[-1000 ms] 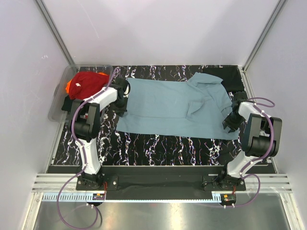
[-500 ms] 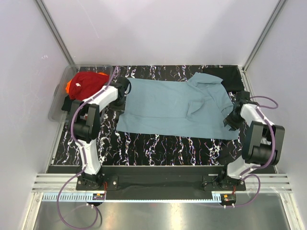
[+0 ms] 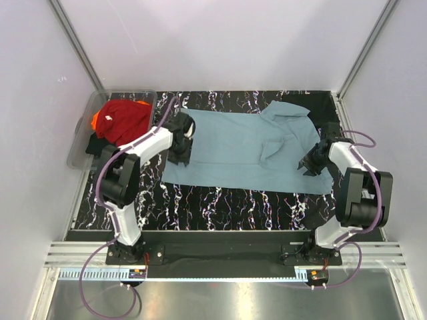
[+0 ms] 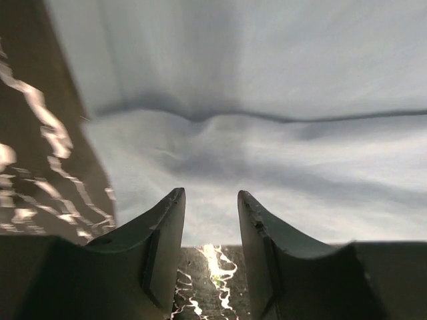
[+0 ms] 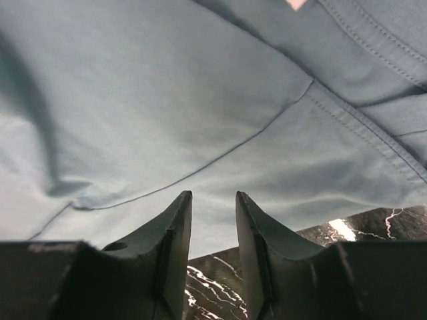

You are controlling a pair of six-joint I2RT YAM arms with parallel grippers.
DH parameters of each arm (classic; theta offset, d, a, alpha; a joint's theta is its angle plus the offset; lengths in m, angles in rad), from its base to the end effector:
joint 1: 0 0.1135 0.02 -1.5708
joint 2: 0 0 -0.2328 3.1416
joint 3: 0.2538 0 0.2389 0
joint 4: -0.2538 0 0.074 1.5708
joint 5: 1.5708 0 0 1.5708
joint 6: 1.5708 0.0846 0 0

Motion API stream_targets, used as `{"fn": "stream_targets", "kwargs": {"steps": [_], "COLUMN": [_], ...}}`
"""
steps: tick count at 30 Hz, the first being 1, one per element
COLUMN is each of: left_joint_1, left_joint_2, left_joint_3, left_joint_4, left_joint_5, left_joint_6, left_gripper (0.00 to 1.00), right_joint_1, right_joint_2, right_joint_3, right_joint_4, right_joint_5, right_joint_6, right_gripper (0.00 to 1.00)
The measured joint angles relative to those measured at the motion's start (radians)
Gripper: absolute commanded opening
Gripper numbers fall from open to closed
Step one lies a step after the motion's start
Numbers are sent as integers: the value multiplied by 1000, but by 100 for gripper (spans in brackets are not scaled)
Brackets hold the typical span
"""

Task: Fold and stack the t-shirts
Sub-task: Fold the tshirt

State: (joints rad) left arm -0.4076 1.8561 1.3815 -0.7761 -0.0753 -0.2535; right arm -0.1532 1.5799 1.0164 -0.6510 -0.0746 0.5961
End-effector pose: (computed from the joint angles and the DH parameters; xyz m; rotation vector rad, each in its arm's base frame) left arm 0.3408 -0.1402 0.1343 0.1996 2.8073 -0.0472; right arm 0.3023 -0.0403 0.1251 1.0081 2.6150 0.2129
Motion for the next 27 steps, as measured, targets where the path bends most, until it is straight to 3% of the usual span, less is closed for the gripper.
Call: {"fn": "stream_targets", "kwargs": {"steps": [4,10,17,27], "left_joint_1": [-2,-15,-56,-129], "left_joint_2": [44,-19,-84,-213], "left_joint_3": [-108,-196,-281,-423], "left_joint_4": [18,74,126,106], "left_joint_5": [-5,-57,-113,-164], "left_joint_6": [-36,-71,-114,-192], "left_gripper": [42,42,44,51], "right_joint_1": [-2,-10,-91,-97], "right_joint_2": [31,10,-3,-3], "right_joint_3": [-35,-117,-155,-141], "right_joint_4": [-3,-21,-66,-256], "right_joint_5": [11,20,24,157], "right_joint_6": [-2,12,49,121], "right_gripper": [41,42,37,29]}}
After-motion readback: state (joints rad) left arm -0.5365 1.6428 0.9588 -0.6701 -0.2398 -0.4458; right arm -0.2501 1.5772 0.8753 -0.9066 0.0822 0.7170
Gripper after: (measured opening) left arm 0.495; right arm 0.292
